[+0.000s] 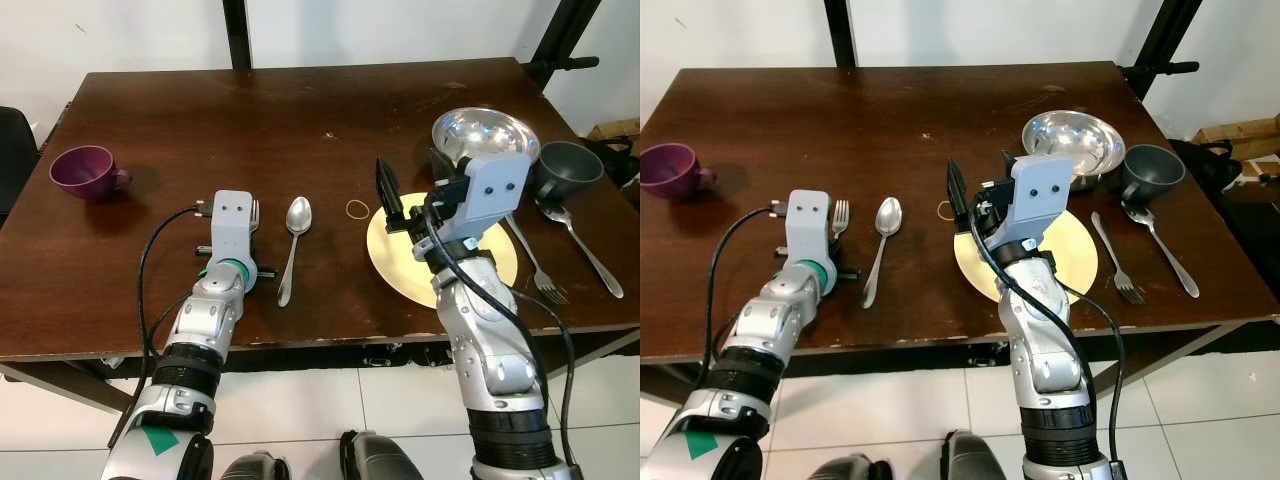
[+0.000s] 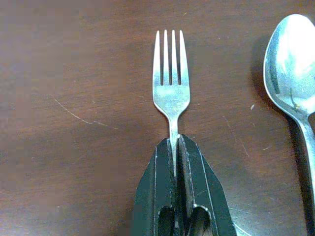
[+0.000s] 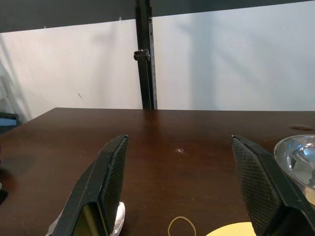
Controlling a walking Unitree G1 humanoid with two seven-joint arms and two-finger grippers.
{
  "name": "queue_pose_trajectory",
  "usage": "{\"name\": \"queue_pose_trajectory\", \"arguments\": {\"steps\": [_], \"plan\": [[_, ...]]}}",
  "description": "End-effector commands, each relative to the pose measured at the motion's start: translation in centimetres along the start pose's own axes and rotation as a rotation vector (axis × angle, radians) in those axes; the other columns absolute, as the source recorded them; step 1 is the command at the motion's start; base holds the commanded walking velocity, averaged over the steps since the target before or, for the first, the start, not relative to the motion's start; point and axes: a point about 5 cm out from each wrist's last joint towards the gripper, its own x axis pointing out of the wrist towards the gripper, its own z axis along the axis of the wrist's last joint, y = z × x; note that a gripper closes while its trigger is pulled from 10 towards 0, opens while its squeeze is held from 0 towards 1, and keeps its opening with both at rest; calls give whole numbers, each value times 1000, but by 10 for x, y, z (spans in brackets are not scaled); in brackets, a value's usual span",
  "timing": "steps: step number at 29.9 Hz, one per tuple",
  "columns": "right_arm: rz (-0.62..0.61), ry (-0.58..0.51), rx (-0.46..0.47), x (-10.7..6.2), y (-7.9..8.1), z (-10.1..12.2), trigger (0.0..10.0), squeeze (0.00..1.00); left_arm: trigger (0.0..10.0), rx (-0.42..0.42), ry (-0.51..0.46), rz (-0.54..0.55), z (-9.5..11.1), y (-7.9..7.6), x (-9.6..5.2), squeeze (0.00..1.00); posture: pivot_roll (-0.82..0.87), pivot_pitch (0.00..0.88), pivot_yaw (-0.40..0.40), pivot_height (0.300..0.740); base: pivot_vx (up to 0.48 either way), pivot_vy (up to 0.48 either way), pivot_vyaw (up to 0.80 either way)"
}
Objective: Setting the table
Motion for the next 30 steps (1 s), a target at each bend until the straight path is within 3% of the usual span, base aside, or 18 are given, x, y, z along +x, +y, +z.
{"name": "queue_pose_trajectory", "arguments": {"steps": [1, 2, 3, 4, 5, 8, 11, 12, 15, 21, 24, 30], "plan": [[4, 12, 0, -1, 1, -2, 10000, 0, 0, 27, 29, 10, -12, 2, -1, 0, -121, 3, 67, 740, 0, 0, 0], [4, 12, -1, -1, 1, -2, 10000, 0, 0, 47, -72, 9, 1, 2, -2, 0, -121, 3, 67, 740, 0, 0, 0], [4, 11, -1, -1, 1, -2, 10000, 0, 10000, 44, -162, 1, 14, 1, -5, 0, -120, 1, 67, 740, 0, 0, 0], [4, 11, -1, -1, 1, -2, 10000, 0, 10000, 44, -162, 1, 14, 1, -5, 0, -120, 1, 67, 740, 0, 0, 0], [4, 10, -1, -1, 1, -2, 10000, 0, 10000, 26, -258, -9, 29, 2, -9, 0, -118, 2, 68, 740, 0, 0, 0], [3, 8, 0, -1, 1, -1, 10000, 0, 10000, 21, -323, -14, 41, 3, -13, 0, -118, 2, 68, 740, 0, 0, 0], [-19, -2, 11, -2, 1, 0, 10000, 0, 10000, 34, -491, -51, 71, 10, -30, 0, -107, 5, 76, 740, 0, 0, 0], [-19, -2, 11, -2, 1, 0, 10000, 0, 10000, 34, -491, -51, 71, 10, -30, 0, -107, 5, 76, 740, 0, 0, 0], [-73, 2, 28, -8, -3, -2, 10000, 0, 10000, 15, -576, -82, 85, 14, -53, 0, -103, 11, 91, 740, 0, 0, 0], [-105, 11, 37, -13, -7, -5, 10000, 0, 10000, 22, -585, -80, 79, 15, -65, 0, -90, 21, 84, 740, 0, 0, 0], [-111, 16, 40, -14, -8, -6, 10000, 0, 10000, 27, -557, -75, 72, 14, -62, 0, -84, 19, 84, 740, 0, 0, 0], [-110, 13, 38, -11, -7, -5, 10000, 0, 10000, 31, -576, -49, 79, 9, -56, 0, -111, 21, 85, 740, 0, 0, 0]]}}
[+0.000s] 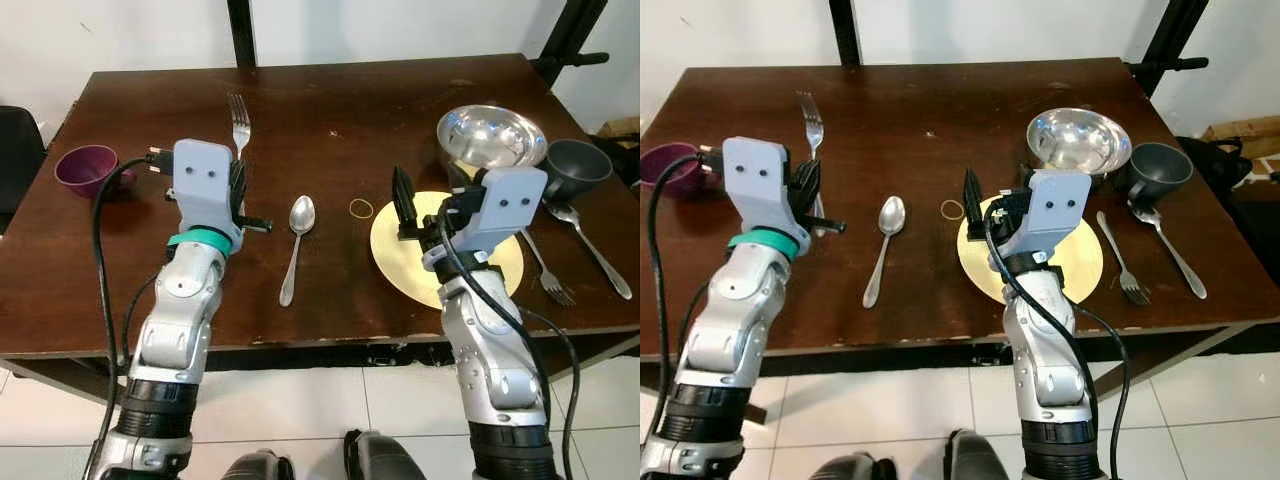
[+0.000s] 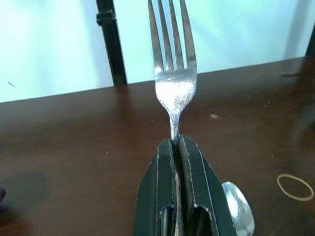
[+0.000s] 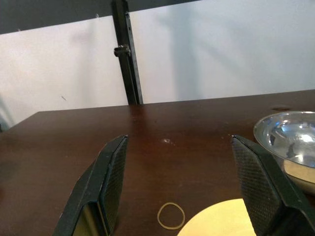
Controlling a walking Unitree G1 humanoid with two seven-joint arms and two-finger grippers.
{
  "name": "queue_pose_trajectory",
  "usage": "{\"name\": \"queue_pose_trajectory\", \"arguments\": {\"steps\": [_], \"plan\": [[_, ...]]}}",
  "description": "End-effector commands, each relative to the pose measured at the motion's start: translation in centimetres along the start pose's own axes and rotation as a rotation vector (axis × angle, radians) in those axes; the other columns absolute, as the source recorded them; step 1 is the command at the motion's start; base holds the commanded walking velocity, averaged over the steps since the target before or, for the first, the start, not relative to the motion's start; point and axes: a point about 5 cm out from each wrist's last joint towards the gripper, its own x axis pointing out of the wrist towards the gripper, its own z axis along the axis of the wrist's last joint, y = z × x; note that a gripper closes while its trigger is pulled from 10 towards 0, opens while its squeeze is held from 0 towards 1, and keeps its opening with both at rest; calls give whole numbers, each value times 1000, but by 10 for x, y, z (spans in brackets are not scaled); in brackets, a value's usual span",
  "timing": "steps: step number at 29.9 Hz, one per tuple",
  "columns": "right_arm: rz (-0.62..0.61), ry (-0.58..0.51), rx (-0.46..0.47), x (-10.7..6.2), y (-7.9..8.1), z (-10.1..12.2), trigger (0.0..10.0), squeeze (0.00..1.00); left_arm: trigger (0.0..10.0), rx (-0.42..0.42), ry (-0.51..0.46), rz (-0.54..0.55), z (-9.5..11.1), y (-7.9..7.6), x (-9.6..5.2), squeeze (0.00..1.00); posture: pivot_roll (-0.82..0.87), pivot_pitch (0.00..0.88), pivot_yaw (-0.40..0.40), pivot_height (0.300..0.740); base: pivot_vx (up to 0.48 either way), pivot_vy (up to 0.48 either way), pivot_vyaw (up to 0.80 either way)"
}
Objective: Setting the table
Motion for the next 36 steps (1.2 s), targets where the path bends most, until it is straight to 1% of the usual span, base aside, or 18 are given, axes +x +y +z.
{"name": "queue_pose_trajectory", "arguments": {"steps": [1, 4, 5, 7, 16, 19, 26, 28, 36], "plan": [[-8, -3, 5, 0, -1, 1, 10000, 0, 10000, 20, 8, 7, -2, 2, 1, 0, -111, 21, 85, 740, 0, 0, 0], [-14, -4, 1, 0, -3, 2, 10000, 0, 10000, 40, 10, 10, -1, 4, 1, 0, -101, 18, 86, 740, 0, 0, 0], [-19, -2, -3, -1, -4, 2, 10000, 0, 10000, 58, 21, 18, -3, 6, 1, 0, -109, 21, 88, 740, 0, 0, 0], [-23, -1, -5, -2, -5, 1, 10000, 0, 10000, 68, 31, 24, -5, 7, 1, 0, -111, 22, 87, 740, 0, 0, 0], [-26, -6, 3, -2, -3, 2, 10000, 0, 10000, 49, 25, 16, -6, 1, 3, 0, -107, 22, 86, 740, 0, 0, 0], [-42, -11, 5, -3, -3, 1, 10000, 0, 10000, 32, 27, -7, -5, -3, 7, 0, -114, 18, 96, 740, 0, 0, 0], [-51, -8, 1, -5, -5, 0, 10000, 0, 10000, 40, 33, -17, -6, -4, 9, 0, -116, 20, 101, 740, 0, 0, 0], [-52, -10, 0, -6, -5, 0, 10000, 0, 10000, 38, 31, -12, -5, -4, 11, 0, -115, 8, 105, 740, 0, 0, 0], [-52, -13, 1, -5, -4, 0, 10000, 0, 10000, 44, 32, -30, -6, -7, 12, 0, -115, 13, 102, 740, 0, 0, 0]]}}
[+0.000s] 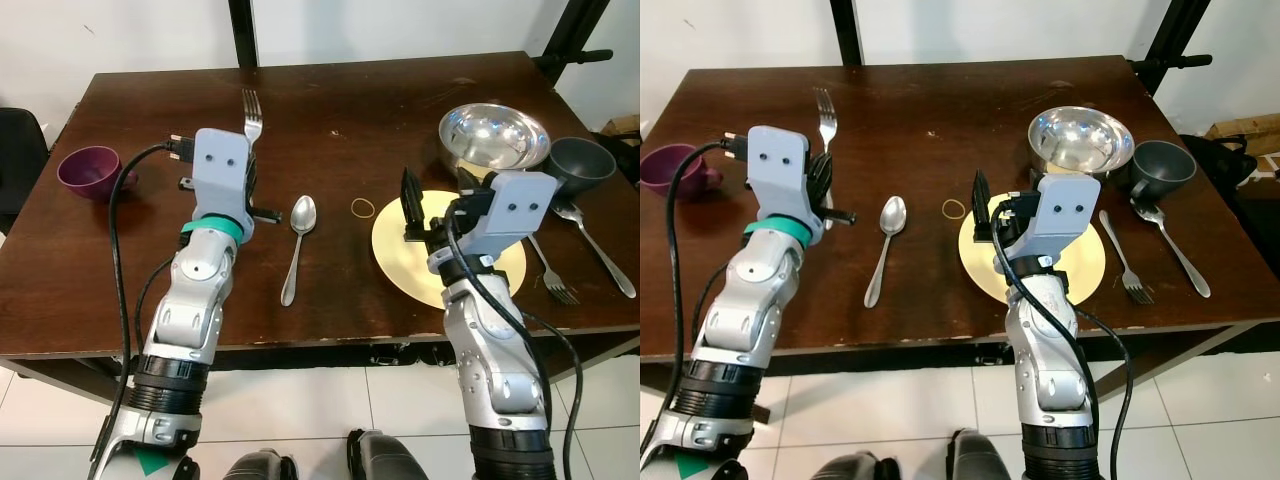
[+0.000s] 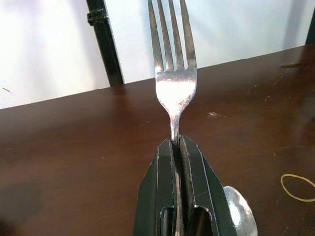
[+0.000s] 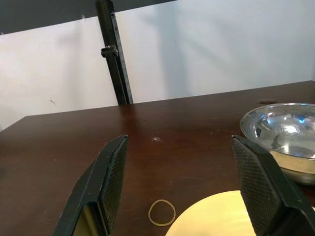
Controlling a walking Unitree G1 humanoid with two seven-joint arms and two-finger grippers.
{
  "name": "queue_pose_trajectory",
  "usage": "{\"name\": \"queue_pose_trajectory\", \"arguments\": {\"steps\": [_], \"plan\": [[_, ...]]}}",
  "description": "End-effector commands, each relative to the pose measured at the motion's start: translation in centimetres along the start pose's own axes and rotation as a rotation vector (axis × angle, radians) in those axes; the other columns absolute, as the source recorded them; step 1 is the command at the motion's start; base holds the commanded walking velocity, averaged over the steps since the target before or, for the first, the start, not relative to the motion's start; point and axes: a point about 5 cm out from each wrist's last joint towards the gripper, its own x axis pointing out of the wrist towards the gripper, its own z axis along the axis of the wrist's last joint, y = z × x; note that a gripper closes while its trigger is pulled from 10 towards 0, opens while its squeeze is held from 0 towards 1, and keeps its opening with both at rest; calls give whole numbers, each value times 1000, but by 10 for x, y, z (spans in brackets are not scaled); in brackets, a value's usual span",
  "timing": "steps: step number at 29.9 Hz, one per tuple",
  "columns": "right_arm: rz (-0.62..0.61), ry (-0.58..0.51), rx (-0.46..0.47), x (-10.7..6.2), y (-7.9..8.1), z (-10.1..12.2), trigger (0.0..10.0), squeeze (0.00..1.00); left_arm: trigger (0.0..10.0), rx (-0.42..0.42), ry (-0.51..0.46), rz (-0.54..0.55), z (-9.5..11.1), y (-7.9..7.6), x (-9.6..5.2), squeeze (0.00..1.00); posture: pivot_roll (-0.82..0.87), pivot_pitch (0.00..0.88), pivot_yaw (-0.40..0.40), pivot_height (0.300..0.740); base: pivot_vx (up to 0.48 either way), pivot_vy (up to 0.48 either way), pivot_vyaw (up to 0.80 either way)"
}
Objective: Setting the table
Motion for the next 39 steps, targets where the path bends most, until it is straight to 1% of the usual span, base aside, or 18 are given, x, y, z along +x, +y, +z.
{"name": "queue_pose_trajectory", "arguments": {"steps": [1, 14, 15, 21, 26, 30, 32, 35, 36, 37, 39], "plan": [[0, -10, -1, -1, 1, 1, 10000, 0, 10000, 3, 12, -3, -4, -1, 0, 0, -115, 13, 102, 740, 0, 0, 0], [7, -2, -8, -2, 2, -1, 10000, 0, 10000, 18, 20, 4, -7, -3, 2, 0, -130, 12, 96, 740, 0, 0, 0], [6, -4, -12, -3, 1, 0, 10000, 0, 10000, 19, 19, 4, -7, -4, 3, 0, -138, 3, 98, 740, 0, 0, 0], [-3, -4, -27, -4, -3, 1, 10000, 0, 10000, 6, 13, 0, -6, -9, 7, 0, -141, 8, 100, 740, 0, 0, 0], [3, -6, -22, -4, 1, 2, 10000, 0, 10000, 4, 11, 14, -6, -6, 8, 0, -148, 5, 90, 740, 0, 0, 0], [16, -2, -24, -4, 0, 0, 10000, 0, 10000, 4, 7, 14, -4, -8, 9, 0, -116, 5, 90, 740, 0, 0, 0], [10, 2, -21, -3, 1, -2, 10000, 0, 10000, 10, 5, 14, -4, -6, 8, 0, -124, 0, 87, 740, 0, 0, 0], [20, -4, -15, 1, 6, -1, 10000, 0, 10000, 39, 46, 46, -12, 1, 8, 0, -136, 0, 87, 740, 0, 0, 0], [27, -7, -14, 1, 8, 1, 10000, 0, 10000, 69, 101, 77, -21, 4, 8, 0, -130, 10, 86, 740, 0, 0, 0], [27, -7, -14, 1, 8, 1, 10000, 0, 10000, 69, 101, 77, -21, 4, 8, 0, -130, 10, 86, 740, 0, 0, 0], [34, -3, -19, -1, 7, 0, 10000, 0, 10000, 61, 176, 116, -32, 6, 7, 0, -120, 10, 92, 740, 0, 0, 0]]}}
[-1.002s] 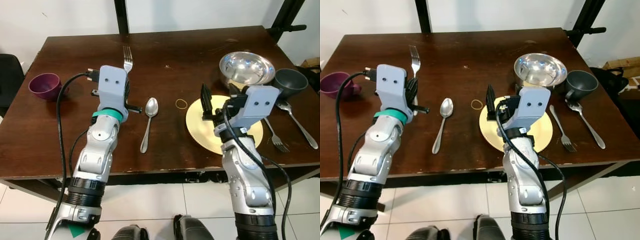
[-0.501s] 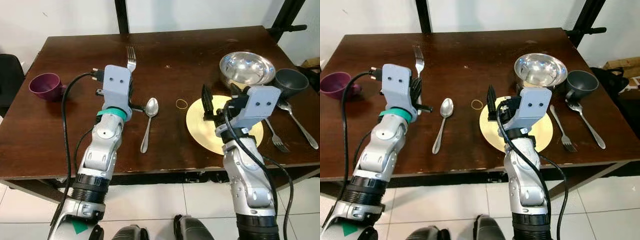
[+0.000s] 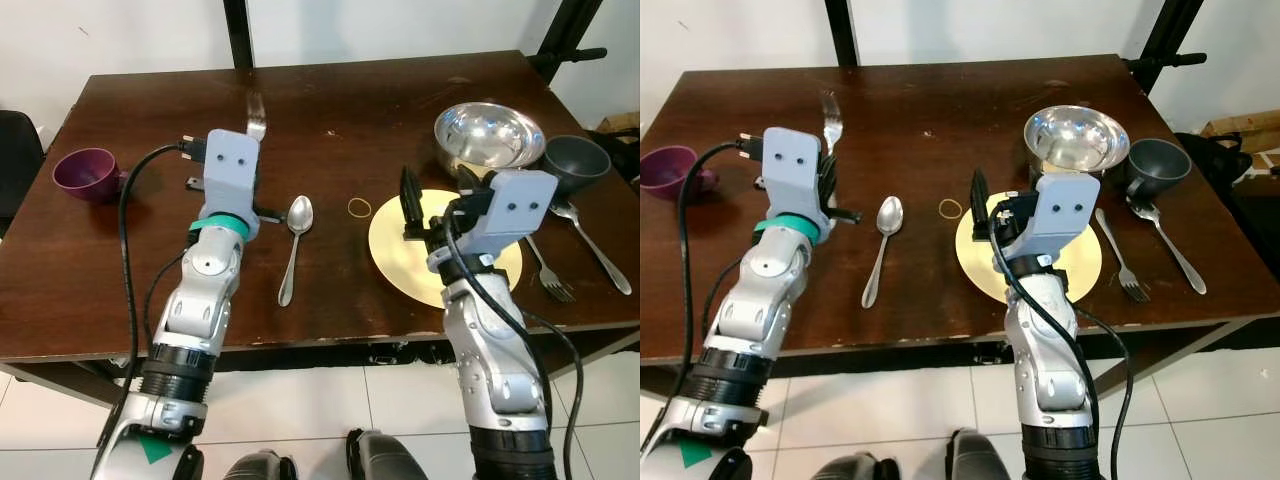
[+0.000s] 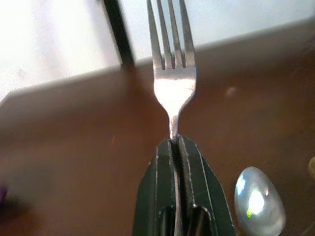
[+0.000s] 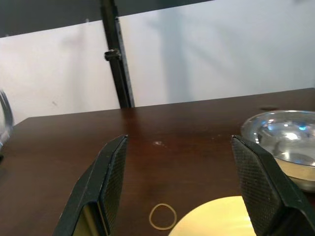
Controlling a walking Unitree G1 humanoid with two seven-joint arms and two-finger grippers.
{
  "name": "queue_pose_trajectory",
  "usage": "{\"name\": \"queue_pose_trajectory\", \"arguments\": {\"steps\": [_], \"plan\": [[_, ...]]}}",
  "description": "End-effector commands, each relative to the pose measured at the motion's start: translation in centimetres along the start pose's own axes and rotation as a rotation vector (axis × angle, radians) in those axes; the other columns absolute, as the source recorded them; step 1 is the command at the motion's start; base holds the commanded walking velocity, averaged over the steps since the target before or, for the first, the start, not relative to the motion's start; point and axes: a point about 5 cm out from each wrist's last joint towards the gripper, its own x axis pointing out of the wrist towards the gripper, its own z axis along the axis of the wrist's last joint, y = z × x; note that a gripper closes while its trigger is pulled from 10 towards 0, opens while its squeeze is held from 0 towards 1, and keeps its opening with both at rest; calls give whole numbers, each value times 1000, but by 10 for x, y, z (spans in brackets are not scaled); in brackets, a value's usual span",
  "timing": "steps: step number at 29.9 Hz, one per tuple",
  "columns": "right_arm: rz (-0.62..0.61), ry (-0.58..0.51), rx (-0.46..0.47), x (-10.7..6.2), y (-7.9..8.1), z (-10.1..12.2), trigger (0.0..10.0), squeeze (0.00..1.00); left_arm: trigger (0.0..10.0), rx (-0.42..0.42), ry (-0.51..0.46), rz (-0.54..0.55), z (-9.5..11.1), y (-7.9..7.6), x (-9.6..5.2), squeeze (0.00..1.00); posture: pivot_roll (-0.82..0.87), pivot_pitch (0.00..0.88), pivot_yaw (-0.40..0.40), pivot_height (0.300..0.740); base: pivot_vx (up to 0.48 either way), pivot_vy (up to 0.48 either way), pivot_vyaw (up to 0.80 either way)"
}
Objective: Setting the table
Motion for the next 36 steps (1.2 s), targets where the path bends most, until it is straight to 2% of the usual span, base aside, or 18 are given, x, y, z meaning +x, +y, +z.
{"name": "queue_pose_trajectory", "arguments": {"steps": [1, 4, 5, 6, 8, 13, 18, 25, 31, 32, 33, 34, 35, 36], "plan": [[-2, 20, -8, -3, -2, -5, 10000, 0, 10000, 7, 86, 33, -13, 3, -1, 0, -114, 4, 89, 740, 0, 0, 0], [-25, 27, -3, -5, -5, -7, 10000, 0, 10000, -70, 193, 55, -26, 10, -2, 0, -129, 3, 92, 740, 0, 0, 0], [-25, 27, -3, -5, -5, -7, 10000, 0, 10000, -70, 193, 55, -26, 10, -2, 0, -129, 3, 92, 740, 0, 0, 0], [-23, 22, -1, -4, -4, -5, 10000, 0, 10000, -115, 240, 55, -31, 11, -1, 0, -130, 6, 94, 740, 0, 0, 0], [-13, 17, -4, -3, -3, -4, 10000, 0, 10000, -147, 316, 31, -37, 9, 2, 0, -128, 12, 95, 740, 0, 0, 0], [-17, 20, -6, -4, -4, -6, 10000, 0, 10000, -176, 358, -11, -39, 7, 3, 0, -120, 2, 101, 740, 0, 0, 0], [-11, 19, -4, -4, -1, -6, 10000, 0, 10000, -237, 455, -73, -43, 0, 2, 0, -125, 3, 106, 740, 0, 0, 0], [-3, 18, -6, -2, -2, -6, 10000, 0, 10000, -233, 536, -115, -57, -8, -9, 0, -118, 0, 96, 740, 0, 0, 0], [3, 18, -12, -1, -2, -6, 10000, 0, 10000, -202, 534, -138, -61, -13, -11, 0, -125, 0, 96, 740, 0, 0, 0], [0, 17, -13, -1, -3, -6, 10000, 0, 10000, -187, 526, -140, -61, -12, -10, 220, -127, 0, 96, 740, 0, 0, 0], [0, 17, -13, -1, -3, -6, 10000, 0, 10000, -187, 526, -140, -61, -12, -10, 220, -127, 0, 96, 740, 0, 0, 0], [-2, 16, -13, -1, -3, -5, 10000, 0, 10000, -170, 514, -145, -59, -12, -9, 282, -130, 0, 96, 740, 0, 0, 0], [-2, 16, -13, -1, -3, -5, 10000, 0, 10000, -170, 514, -145, -59, -12, -9, 282, -130, 0, 96, 740, 0, 0, 0], [-4, 14, -16, -1, -4, -5, 10000, 0, 10000, -145, 491, -152, -56, -12, -7, 533, -131, 0, 98, 740, 0, 0, 0]]}}
